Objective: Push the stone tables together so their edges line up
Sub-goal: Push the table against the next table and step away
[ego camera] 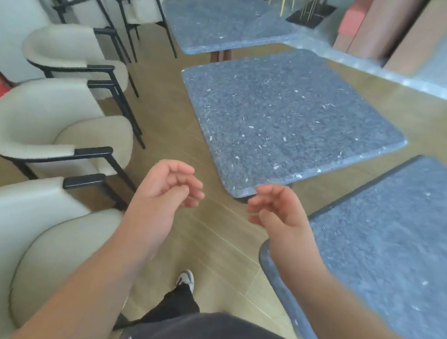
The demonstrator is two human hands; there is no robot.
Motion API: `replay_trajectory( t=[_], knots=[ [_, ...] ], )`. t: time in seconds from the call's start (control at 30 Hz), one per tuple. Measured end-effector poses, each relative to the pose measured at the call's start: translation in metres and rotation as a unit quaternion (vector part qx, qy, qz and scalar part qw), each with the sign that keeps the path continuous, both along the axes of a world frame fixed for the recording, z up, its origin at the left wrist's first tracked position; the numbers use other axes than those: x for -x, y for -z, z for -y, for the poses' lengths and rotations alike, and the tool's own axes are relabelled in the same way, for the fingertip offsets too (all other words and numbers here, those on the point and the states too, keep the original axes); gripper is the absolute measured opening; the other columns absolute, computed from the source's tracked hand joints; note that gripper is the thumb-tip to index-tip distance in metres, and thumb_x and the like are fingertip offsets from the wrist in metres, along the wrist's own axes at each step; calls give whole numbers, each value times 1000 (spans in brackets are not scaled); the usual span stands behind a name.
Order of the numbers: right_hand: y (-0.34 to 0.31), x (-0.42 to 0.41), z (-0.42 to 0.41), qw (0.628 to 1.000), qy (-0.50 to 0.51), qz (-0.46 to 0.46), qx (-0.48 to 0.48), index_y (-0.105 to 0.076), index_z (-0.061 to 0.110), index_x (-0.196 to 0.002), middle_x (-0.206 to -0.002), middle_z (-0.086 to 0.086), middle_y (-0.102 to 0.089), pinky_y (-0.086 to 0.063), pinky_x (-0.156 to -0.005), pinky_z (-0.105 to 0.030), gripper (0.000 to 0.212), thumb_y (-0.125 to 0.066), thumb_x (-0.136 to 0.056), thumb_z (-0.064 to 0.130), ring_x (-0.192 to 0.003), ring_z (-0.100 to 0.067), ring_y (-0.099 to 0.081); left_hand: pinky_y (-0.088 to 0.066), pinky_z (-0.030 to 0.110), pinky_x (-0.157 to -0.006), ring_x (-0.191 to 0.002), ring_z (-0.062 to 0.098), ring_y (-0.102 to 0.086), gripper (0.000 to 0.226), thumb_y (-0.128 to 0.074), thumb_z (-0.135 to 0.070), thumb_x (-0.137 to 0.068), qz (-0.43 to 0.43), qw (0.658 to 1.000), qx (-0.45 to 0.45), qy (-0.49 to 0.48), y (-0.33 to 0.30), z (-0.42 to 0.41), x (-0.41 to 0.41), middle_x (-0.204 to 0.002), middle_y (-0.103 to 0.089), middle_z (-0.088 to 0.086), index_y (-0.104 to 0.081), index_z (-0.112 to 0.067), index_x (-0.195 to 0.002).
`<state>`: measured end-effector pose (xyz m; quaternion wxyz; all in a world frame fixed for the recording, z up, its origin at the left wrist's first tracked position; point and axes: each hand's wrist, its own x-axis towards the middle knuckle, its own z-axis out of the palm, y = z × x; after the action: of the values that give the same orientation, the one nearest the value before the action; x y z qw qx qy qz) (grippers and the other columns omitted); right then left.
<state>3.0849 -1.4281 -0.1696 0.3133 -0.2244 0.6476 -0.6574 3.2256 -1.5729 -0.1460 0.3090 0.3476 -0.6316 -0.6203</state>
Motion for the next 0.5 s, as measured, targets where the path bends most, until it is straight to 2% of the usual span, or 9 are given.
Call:
replay_trajectory(
  t=[0.1,0.2,0.27,0.37,0.5],
  knots=[
    [9,14,-1,998,66,6,-21,-60,11,-109,-94,-2,-65,-54,-85,-30,49,-35,-86,-24,-90,-13,-64,-60,33,-77,-81,17,-71,32,-42,9,-91,-3,995,-8,96,10,21,46,-85,-72,-4,-60,-12,-108],
    [15,28,9,989,145,9,-30,-59,11,-107,-93,-3,-64,-53,-82,-28,49,-34,-85,-26,-89,-15,-62,-58,36,-75,-79,18,-71,36,-40,16,-93,-12,987,-30,159,19,50,91,-83,-72,-3,-60,-12,-105],
    [18,39,21,978,204,20,-33,-58,10,-107,-93,-3,-63,-52,-82,-28,48,-34,-86,-25,-90,-15,-61,-58,37,-76,-80,19,-70,31,-45,9,-90,-14,978,-46,205,21,73,117,-83,-72,-2,-60,-13,-104],
    [23,53,39,958,283,21,-46,-58,10,-108,-91,2,-64,-54,-81,-27,43,-35,-89,-21,-88,-13,-62,-59,30,-73,-80,19,-71,29,-47,-3,-81,-4,960,-66,273,23,109,150,-84,-72,-3,-61,-13,-105],
    [44,56,60,923,374,44,-78,-57,11,-108,-92,-1,-64,-53,-78,-26,43,-36,-88,-20,-87,-14,-63,-58,32,-73,-76,17,-70,32,-42,13,-94,61,935,-94,336,41,140,188,-79,-72,-3,-61,-11,-103]
  ],
)
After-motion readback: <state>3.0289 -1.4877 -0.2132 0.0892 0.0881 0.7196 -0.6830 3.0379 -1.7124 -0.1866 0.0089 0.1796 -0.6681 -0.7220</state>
